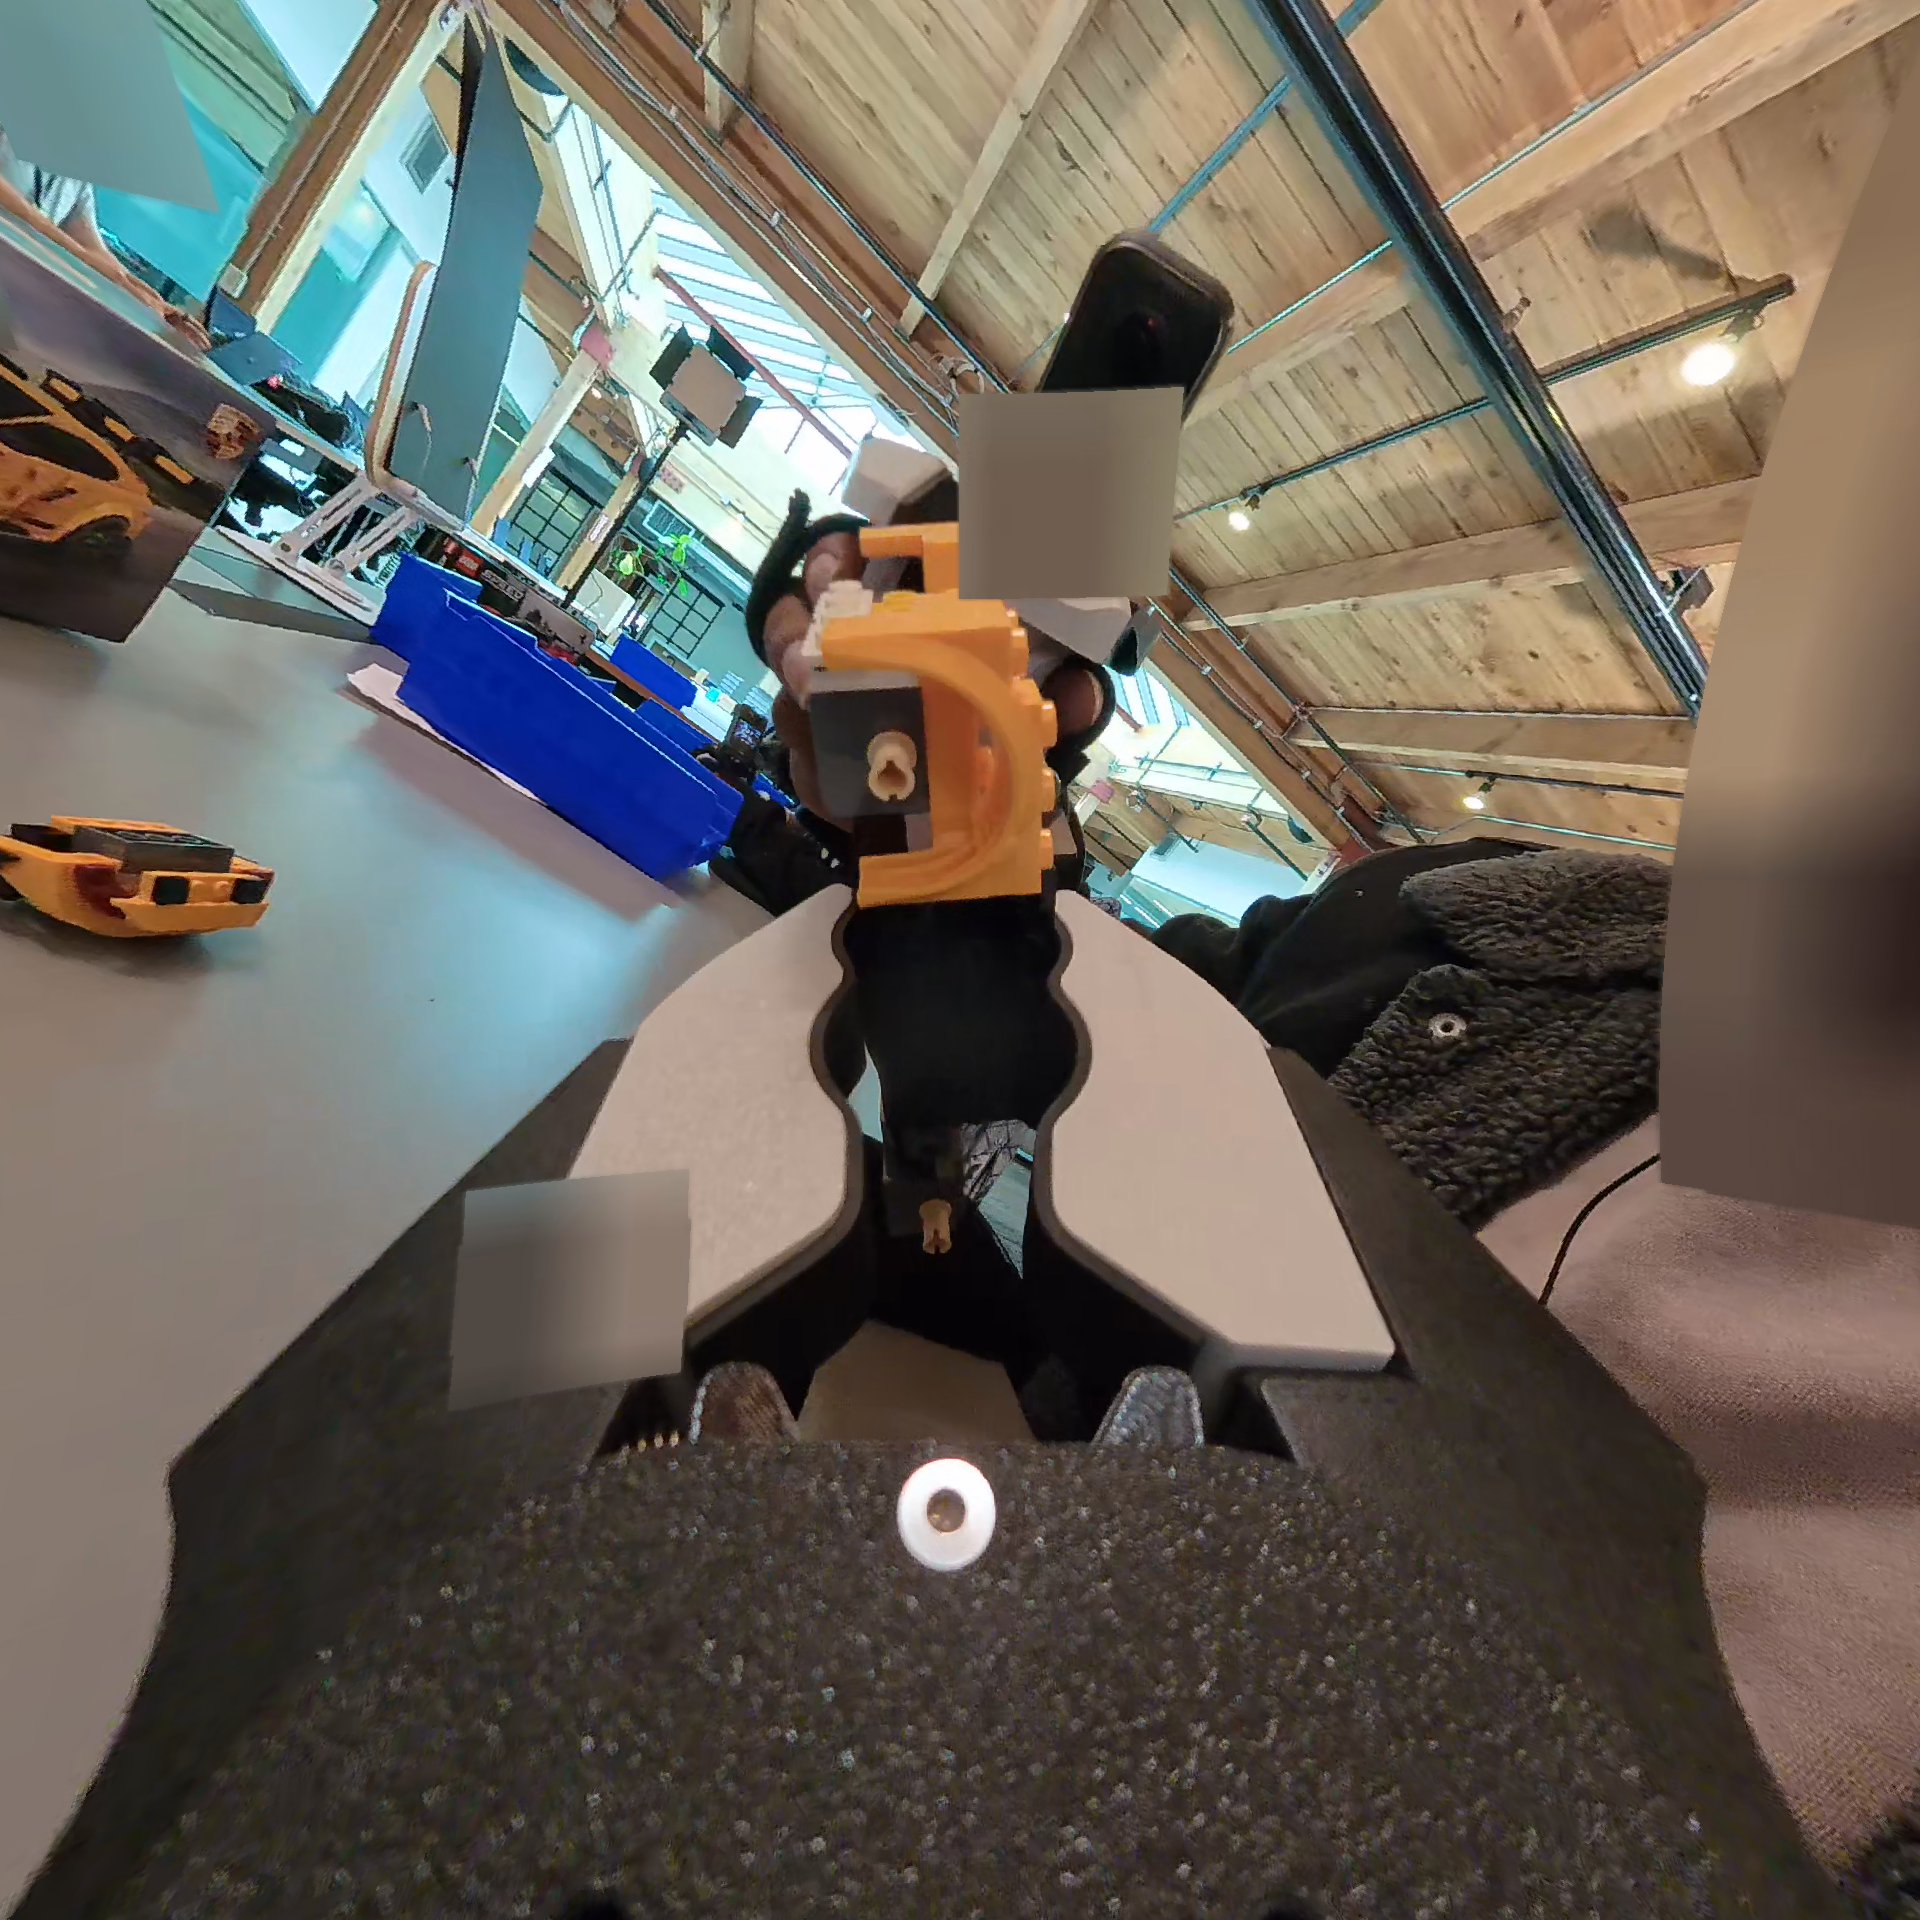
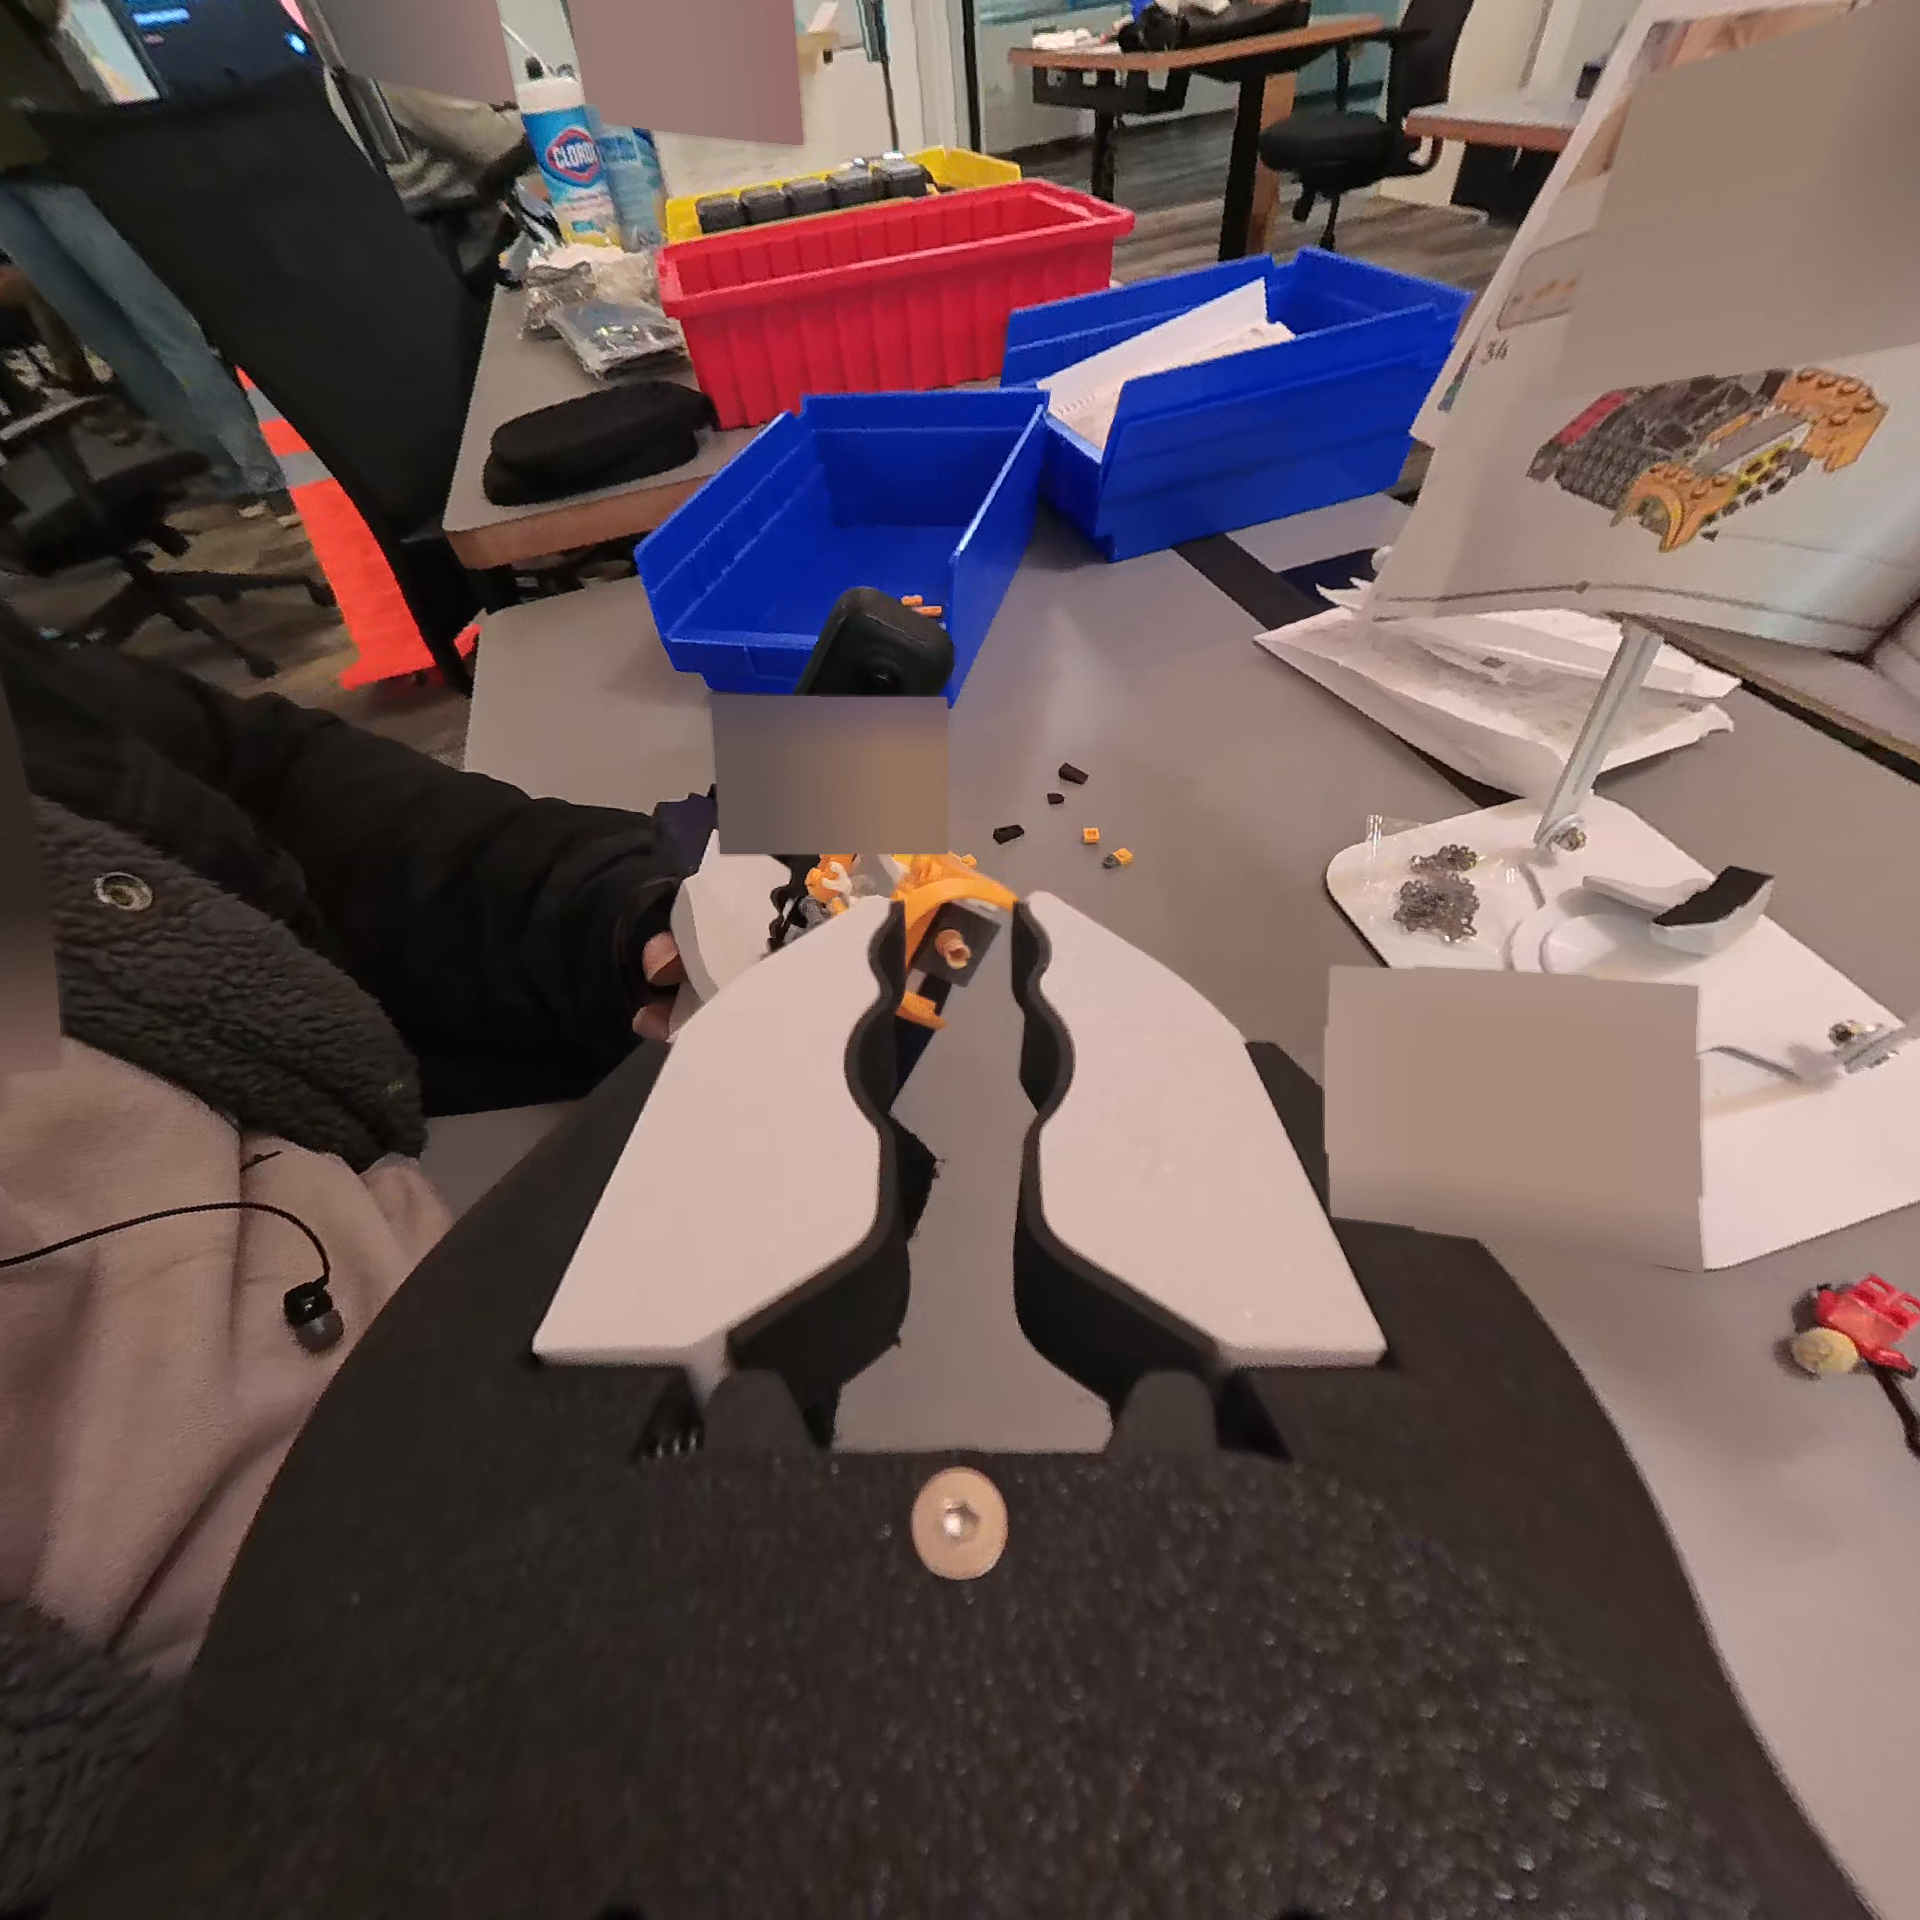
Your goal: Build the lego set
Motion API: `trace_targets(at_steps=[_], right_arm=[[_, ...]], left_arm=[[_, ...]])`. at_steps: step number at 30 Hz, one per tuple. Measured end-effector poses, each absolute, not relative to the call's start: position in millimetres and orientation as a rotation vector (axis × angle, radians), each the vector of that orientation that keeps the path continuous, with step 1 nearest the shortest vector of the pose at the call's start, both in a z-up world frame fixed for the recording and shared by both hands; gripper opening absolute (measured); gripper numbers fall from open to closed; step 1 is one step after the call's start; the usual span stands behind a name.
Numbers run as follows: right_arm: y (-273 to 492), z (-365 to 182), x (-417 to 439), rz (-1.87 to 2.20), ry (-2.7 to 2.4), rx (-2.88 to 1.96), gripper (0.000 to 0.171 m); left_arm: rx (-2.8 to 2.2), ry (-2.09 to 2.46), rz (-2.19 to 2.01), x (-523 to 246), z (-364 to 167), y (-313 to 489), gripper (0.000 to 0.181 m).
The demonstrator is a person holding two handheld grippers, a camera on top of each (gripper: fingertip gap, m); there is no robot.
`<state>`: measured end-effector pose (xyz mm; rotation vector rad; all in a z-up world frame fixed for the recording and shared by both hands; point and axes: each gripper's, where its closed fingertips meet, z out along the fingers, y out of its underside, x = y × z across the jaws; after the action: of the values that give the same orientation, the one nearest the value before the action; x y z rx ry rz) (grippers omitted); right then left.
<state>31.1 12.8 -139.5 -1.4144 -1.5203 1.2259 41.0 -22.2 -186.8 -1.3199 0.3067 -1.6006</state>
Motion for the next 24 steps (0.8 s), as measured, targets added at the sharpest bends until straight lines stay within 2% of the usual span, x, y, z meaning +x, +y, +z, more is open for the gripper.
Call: trace_targets(at_steps=[7,17,24], right_arm=[[19.0,-145.9,29.5,1.344,-1.511,-1.522,0.031],[-5.7,-147.0,39.5,1.392,-1.643,-1.411,0.035],[-28.6,-153.1,45.9,1.266,-1.774,-1.282,0.035]], left_arm=[[-1.331,0.306,-1.595,41.4,-188.9,-21.5,0.03],[-1.291,0.518,-1.292,54.3,-190.7,-30.7,0.03],[-1.175,0.652,-1.092,60.8,-185.7,-40.5,0.03]])
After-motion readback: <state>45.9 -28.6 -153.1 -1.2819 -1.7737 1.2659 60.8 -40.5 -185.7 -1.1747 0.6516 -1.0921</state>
